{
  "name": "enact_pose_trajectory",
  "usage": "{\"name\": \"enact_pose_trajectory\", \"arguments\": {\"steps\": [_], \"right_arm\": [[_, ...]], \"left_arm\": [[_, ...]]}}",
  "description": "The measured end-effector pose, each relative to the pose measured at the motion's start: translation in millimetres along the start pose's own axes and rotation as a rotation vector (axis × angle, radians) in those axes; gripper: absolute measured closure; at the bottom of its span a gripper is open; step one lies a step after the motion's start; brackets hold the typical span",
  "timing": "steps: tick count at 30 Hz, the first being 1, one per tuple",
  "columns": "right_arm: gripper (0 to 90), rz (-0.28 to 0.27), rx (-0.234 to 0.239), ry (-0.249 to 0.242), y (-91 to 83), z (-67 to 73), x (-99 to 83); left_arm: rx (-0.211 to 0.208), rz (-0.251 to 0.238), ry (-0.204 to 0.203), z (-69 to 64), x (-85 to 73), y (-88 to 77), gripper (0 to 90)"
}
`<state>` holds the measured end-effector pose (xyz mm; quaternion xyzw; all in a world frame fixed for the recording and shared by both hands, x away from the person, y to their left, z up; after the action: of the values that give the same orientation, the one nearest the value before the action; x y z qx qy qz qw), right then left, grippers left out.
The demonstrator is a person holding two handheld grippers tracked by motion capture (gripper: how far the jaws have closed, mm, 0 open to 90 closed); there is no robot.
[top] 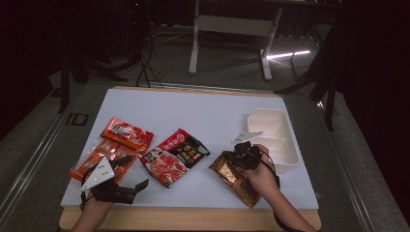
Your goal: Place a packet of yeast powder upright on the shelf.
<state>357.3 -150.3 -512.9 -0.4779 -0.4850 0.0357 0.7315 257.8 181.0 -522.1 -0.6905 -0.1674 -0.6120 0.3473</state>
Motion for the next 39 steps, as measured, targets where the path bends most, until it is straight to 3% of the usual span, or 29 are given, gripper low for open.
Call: {"name": "enact_pose_trajectory", "arguments": {"steps": [19,33,39], "right_arm": [[89.8,-0.118,0.065,0.024,-53.3,8.7,5.2],[89.8,-0.272,0.132,0.069,-84.6,11.8,44.6],[89.8,-0.312,0.129,0.06,-93.6,10.5,61.9]], "left_arm": [[0.0,-0.002,-0.005,-0.1,0.3,1.0,1.6],[0.0,-0.002,-0.005,0.0,-0.2,1.2,1.6],[0.0,-0.005,-0.009,1.0,-0.2,0.4,1.7]]}}
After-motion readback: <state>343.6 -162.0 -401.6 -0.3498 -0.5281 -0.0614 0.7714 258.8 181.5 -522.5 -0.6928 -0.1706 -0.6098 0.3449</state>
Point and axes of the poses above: each handheld gripper's, and its own axes: y roughly forward along the jaws, x roughly out of its top, z roughly to its left, the point moved 6 cm from there along y, roughly forward along the jaws, and after that the axes turned 3 degrees about y, right-handed, at the moved point
